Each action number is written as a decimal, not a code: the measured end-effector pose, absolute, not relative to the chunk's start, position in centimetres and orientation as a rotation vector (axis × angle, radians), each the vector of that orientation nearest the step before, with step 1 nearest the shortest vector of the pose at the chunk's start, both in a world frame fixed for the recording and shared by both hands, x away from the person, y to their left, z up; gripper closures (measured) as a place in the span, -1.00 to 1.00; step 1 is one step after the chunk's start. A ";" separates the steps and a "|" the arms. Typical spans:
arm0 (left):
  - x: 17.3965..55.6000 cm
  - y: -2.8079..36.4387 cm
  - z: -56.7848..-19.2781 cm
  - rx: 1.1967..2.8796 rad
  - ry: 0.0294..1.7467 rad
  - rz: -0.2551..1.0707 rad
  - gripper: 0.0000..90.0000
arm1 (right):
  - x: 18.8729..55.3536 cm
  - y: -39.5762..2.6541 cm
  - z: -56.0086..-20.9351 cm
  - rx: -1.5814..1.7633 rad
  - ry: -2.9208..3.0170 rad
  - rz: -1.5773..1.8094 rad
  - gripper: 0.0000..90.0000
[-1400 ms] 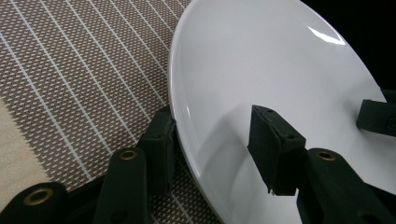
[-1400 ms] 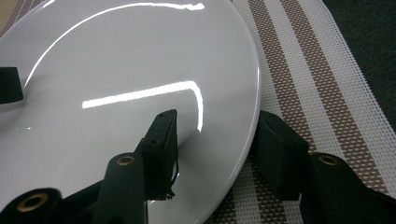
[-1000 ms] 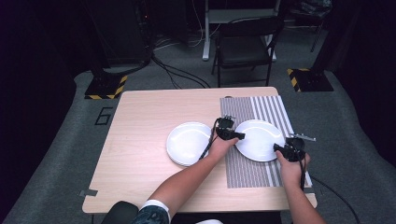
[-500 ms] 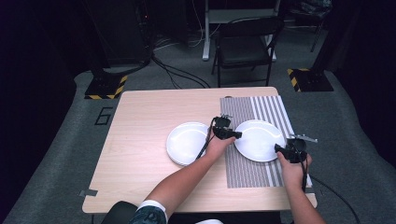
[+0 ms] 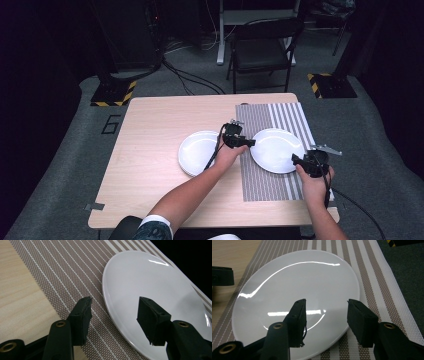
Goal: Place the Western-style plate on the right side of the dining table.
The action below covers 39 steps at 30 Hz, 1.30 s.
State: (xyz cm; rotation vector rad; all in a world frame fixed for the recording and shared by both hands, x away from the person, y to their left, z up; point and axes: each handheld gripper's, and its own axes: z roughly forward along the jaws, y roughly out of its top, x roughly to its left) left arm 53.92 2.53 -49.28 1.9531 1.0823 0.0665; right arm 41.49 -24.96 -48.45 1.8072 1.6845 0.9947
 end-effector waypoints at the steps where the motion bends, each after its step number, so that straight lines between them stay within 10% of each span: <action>1: 53.8 2.7 -49.1 1.949 1.084 0.069 -0.01 | 41.4 -24.8 -48.3 1.799 1.688 0.999 0.09; 39: 50.2 16.6 -48.1 1.848 1.190 0.218 -0.02 | 40.4 -17.1 -48.0 1.601 1.938 1.142 0.04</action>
